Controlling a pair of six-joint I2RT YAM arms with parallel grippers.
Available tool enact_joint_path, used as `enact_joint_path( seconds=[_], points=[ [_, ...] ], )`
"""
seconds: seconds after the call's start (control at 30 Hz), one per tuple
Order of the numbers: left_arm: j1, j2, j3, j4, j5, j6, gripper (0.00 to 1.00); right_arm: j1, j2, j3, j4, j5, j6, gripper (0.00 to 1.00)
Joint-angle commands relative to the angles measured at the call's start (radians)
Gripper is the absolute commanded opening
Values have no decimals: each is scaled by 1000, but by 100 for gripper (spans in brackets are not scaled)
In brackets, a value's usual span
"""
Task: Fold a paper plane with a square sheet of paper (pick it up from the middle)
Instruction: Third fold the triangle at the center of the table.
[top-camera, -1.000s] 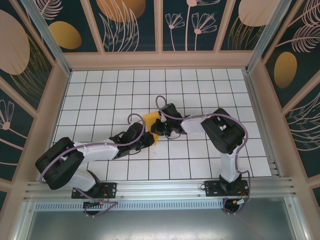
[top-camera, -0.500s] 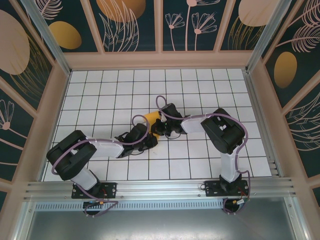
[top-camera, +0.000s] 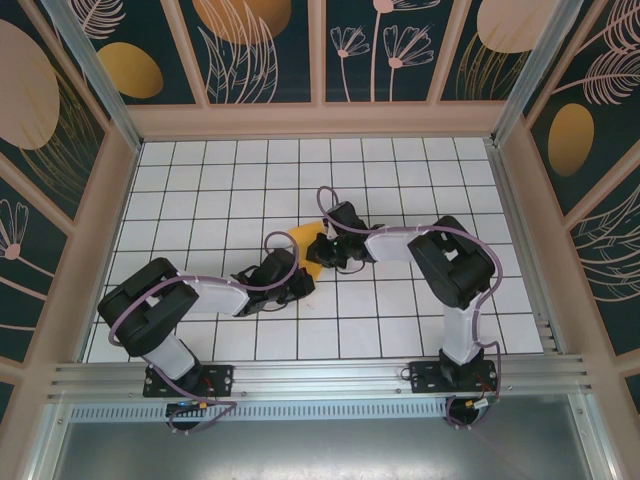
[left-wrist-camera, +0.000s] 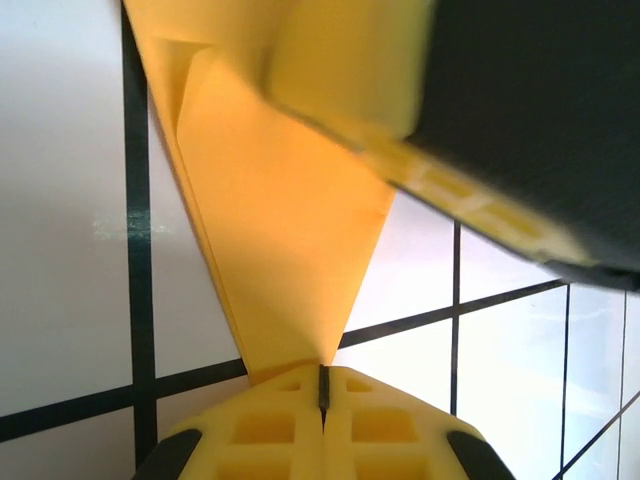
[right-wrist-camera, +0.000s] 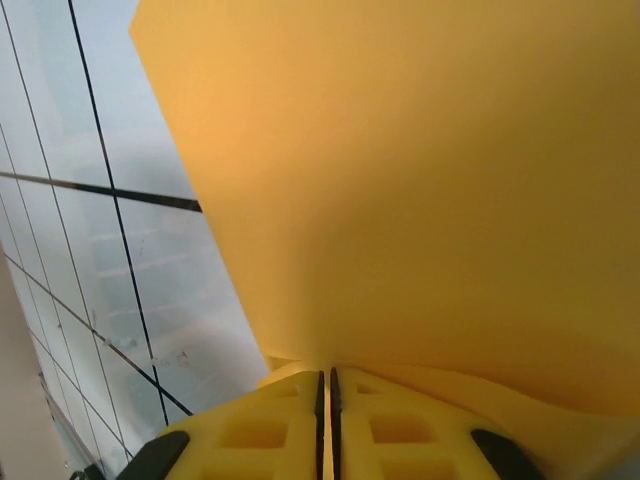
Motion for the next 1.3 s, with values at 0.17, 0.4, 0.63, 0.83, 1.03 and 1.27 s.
enact_joint_path(
  seconds=[0.17,0.4,0.63,0.83,1.03,1.27],
  points=[
    [5,27,-33,-56,13,-5,1,-16,-163,-60,-65,60,-23,21],
    [6,31,-32,-54,13,-8,0,26,-188,-123,-46,43,-15,9],
    [5,31,-30,-53,15,-10,0,48,-147,-134,-30,30,-14,6],
    [5,31,-28,-57,14,-12,0,49,-104,-123,-25,19,-29,6],
    [5,30,-30,-60,15,-9,0,46,-70,-107,-20,18,-44,6],
    [5,28,-35,-69,25,0,0,35,-39,-102,-35,34,-63,6]
  ],
)
